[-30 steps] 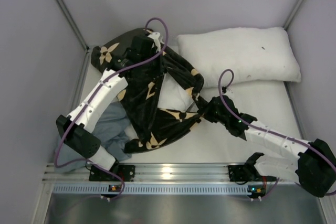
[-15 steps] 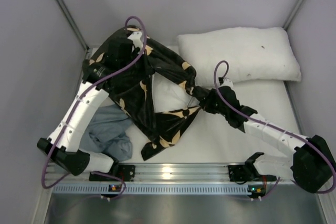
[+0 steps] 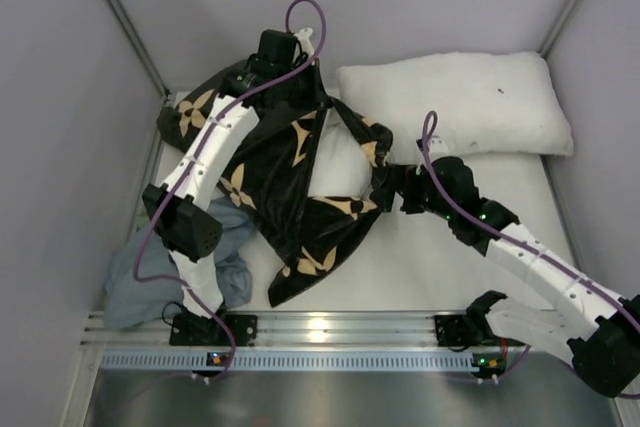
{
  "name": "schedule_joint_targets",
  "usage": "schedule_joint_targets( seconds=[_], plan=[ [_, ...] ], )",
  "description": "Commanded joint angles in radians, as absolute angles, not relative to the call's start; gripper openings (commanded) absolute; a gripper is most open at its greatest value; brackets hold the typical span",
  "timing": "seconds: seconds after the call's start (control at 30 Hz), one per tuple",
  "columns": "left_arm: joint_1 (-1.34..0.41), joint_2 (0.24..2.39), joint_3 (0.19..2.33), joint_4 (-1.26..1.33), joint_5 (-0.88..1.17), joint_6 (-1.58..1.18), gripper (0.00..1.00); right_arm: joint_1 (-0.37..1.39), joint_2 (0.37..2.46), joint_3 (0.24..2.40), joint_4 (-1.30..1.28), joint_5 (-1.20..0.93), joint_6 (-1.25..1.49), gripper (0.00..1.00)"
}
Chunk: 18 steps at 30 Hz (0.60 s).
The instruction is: Remove the pillowcase from the pillow
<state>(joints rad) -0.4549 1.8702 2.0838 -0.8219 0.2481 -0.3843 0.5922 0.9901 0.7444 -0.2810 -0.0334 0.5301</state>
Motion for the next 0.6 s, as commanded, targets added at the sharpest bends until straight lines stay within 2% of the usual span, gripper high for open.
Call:
schedule_joint_targets(
  seconds=[0.0, 0.17, 0.27, 0.3, 0.4, 0.43, 0.57],
  plan=[
    [-0.451, 1.885, 2.174, -0.739, 0.307, -0.416, 0.0, 0.58, 0.998, 0.865, -0.293, -0.048, 0.437, 0.99],
    [-0.454, 1.901, 2.152, -0.741, 0.293, -0.422, 0.01, 0.499, 1.228, 1.058, -0.293, -0.049, 0.388, 0.99],
    [-0.453, 1.884, 2.123, -0.741, 0.281, -0.417, 0.09, 0.465, 1.385, 1.169, -0.291, -0.061, 0.361, 1.0],
    [-0.453, 1.87, 2.114, -0.741, 0.262, -0.416, 0.15, 0.465, 1.419, 1.21, -0.291, -0.033, 0.354, 0.99],
    [-0.453, 1.844, 2.079, -0.741, 0.239, -0.407, 0.18, 0.451, 1.512, 1.253, -0.302, -0.005, 0.36, 0.9],
    [-0.454, 1.827, 2.069, -0.741, 0.232, -0.405, 0.19, 0.443, 1.528, 1.256, -0.301, -0.005, 0.37, 0.82],
    [-0.454, 1.798, 2.034, -0.741, 0.207, -0.396, 0.22, 0.433, 1.528, 1.233, -0.264, -0.041, 0.382, 0.77]
  ],
)
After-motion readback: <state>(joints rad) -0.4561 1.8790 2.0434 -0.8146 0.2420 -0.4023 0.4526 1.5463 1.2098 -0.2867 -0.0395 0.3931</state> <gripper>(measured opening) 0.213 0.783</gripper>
